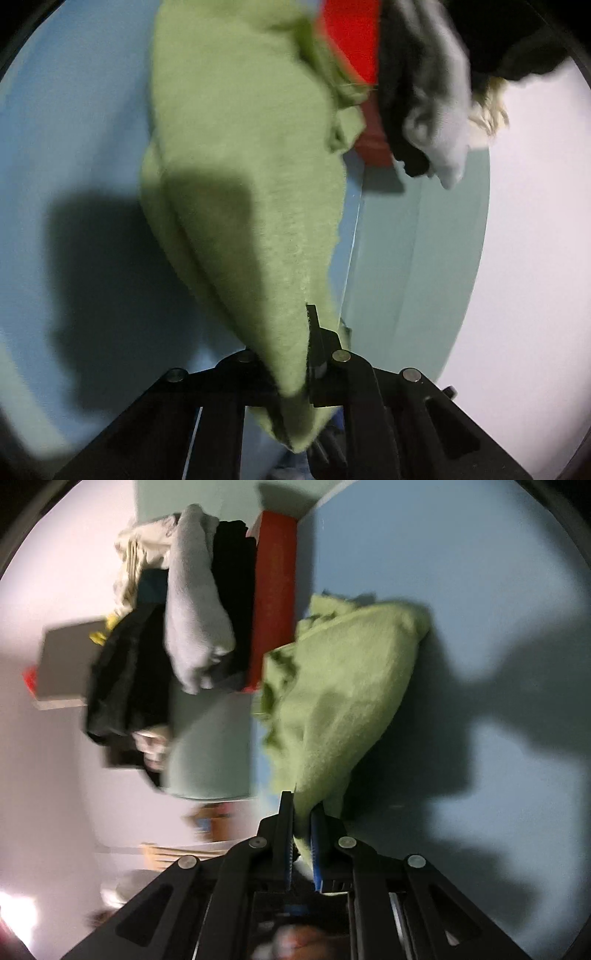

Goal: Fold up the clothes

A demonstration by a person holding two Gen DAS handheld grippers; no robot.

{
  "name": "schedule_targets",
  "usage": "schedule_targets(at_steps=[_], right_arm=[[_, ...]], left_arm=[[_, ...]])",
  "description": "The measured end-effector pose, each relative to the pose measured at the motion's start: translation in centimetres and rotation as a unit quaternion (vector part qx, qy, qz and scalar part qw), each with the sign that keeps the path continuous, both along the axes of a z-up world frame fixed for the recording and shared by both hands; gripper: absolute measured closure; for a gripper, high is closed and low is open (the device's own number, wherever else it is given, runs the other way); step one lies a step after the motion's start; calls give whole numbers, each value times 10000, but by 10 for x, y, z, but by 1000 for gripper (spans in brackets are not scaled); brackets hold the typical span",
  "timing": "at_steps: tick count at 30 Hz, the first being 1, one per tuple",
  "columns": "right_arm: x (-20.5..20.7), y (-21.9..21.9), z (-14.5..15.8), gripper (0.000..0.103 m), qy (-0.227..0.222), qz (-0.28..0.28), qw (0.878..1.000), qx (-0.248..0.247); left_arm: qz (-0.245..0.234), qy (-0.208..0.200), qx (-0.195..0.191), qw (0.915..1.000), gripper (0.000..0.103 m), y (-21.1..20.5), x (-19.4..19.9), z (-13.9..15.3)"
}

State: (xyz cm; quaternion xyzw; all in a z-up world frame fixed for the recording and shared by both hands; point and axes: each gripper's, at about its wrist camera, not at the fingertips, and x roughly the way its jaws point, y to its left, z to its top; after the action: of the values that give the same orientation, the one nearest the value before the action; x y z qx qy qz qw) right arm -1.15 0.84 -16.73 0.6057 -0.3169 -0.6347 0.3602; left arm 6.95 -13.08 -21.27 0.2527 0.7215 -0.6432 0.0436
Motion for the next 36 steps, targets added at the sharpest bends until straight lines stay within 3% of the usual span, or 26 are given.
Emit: schedule_targets(at_steps=[1, 2, 3, 7, 10, 14, 15, 16, 17, 20, 24, 26, 29, 32, 36], right_arm=[[4, 0, 1, 77, 208, 55, 9995, 212], [8, 0, 3, 48, 416, 111, 9982, 424], [9, 4, -3, 38, 364, 22, 9986, 394], [1, 26, -46, 30, -623, -738, 9953, -114], [-14, 18, -69, 33, -889, -900, 9919, -113], [-36, -6, -73, 42, -594, -1020, 9930, 70], [-40, -11, -71, 50, -533, -1049, 9928, 234], [-45, -16, -68, 71, -473, -1077, 9921, 426], [-48, -20, -62, 85, -326, -1092, 9913, 661], [-50, -24, -20, 90, 480, -1138, 9855, 1161], [-38, -8, 69, 91, 1518, -1358, 9740, 991], [-24, 9, 124, 91, 2016, -1508, 9642, 839], [8, 35, 197, 91, 2661, -1734, 9461, 638], [40, 57, 248, 89, 3221, -1959, 9247, 519], [39, 64, 255, 88, 3302, -1903, 9218, 716]], left_arm=[[-17, 36, -42, 10000, 94, -3, 3, 8], [-34, 68, -85, 9999, 94, -7, 6, 16], [-52, 31, -141, 9999, 94, -9, 10, 21], [-180, -227, -307, 9991, 94, -19, 9, 35], [-272, -291, -397, 9984, 94, -22, 11, 41], [-370, -399, -819, 9952, 94, -29, 4, 50], [-438, -481, -1030, 9926, 94, -30, 3, 55], [-507, -563, -1243, 9893, 94, -32, 2, 60], [-610, -655, -1499, 9846, 94, -32, 2, 65], [-916, -726, -2218, 9681, 94, -31, -1, 90], [-1473, -296, -2950, 9436, 94, -21, -7, 155], [-1764, -37, -3395, 9239, 94, -10, -6, 200], [-2231, 373, -3308, 9162, 94, -1, -3, 238], [-2745, 431, -2976, 9133, 94, 4, -10, 243], [-3036, 100, -2918, 9070, 94, 1, -44, 234]])
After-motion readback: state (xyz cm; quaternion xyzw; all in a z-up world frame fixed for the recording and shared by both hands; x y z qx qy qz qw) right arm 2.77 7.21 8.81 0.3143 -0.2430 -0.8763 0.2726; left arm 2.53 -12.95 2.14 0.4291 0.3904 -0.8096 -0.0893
